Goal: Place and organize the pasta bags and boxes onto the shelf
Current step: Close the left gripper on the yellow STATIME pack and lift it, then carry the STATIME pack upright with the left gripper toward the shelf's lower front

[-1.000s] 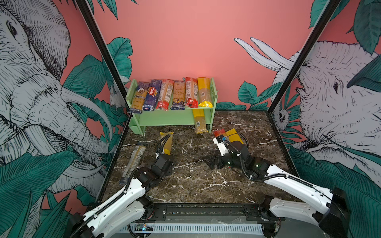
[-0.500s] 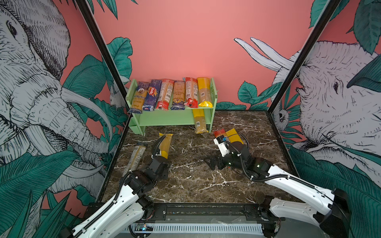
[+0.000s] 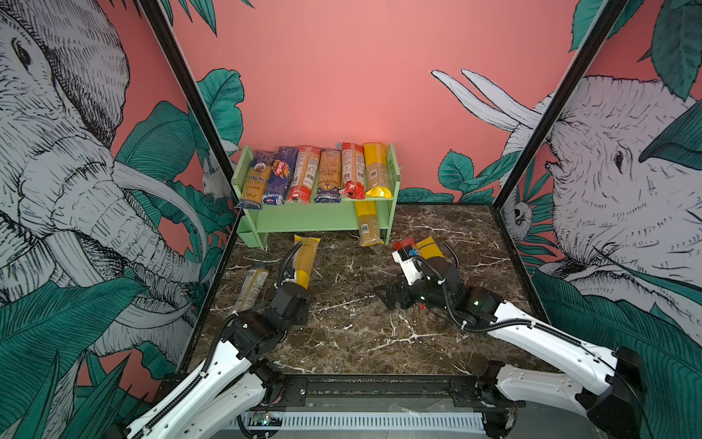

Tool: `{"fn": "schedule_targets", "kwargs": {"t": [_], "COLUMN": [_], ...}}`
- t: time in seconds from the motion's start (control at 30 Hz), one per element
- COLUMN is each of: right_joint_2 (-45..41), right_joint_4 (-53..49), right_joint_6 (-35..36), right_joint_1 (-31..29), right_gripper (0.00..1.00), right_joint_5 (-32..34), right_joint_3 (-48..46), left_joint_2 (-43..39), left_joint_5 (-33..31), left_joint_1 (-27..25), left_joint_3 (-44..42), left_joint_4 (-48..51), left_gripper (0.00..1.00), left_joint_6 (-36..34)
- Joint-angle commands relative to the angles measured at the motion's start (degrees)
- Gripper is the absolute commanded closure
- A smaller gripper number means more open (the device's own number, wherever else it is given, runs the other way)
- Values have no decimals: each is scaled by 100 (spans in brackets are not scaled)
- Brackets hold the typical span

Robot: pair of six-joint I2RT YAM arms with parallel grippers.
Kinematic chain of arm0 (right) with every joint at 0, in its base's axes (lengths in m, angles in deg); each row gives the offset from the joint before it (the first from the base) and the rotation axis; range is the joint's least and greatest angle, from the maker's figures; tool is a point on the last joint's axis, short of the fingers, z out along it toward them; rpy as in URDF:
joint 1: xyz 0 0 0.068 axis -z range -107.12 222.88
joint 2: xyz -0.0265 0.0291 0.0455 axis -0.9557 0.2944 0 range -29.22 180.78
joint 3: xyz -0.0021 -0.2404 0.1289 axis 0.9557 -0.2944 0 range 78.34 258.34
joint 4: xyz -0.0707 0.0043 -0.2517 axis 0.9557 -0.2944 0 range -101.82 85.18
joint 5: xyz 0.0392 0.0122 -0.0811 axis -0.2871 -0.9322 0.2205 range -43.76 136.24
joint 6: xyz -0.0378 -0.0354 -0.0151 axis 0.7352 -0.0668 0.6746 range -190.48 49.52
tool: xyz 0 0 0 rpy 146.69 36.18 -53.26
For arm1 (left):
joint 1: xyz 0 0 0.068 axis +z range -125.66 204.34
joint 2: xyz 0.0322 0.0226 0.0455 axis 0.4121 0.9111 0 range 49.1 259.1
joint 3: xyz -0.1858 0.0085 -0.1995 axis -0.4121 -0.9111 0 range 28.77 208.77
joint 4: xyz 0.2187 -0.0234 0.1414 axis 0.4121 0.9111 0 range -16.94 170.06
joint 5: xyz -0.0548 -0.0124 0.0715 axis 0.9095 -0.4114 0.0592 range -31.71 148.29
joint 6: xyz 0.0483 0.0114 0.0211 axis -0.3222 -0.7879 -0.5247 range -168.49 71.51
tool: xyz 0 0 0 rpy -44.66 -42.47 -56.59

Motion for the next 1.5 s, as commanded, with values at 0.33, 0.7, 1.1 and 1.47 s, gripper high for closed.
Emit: {"fn": "schedule_targets", "kwargs": {"t": [0.33,0.7,1.1,1.47], "right_joint_2": [133,459,1007,1129], "right_joint_4": [-206,-488,-397,-493], "right_joint_6": [413,771,687,731], "right_joint_1": [-28,49,500,785], "right_gripper": [1,1,1,1], "right_joint_5": [173,249,-269,-510], "right_joint_3": [499,940,1403,1643], "left_joint_2": [1344,2224,3016,3611], "left_joint_5": [-854,117,913,1475], "left_joint_1": [128,1501,2824,3412], "left_joint_3": [1263,1190,1568,1986], "left_joint_4": [-1474,-3114,-3995,-4475], "left_gripper": [100,100,100,100], "left_joint_6": [-1139,-1700,-1976,-2338]}}
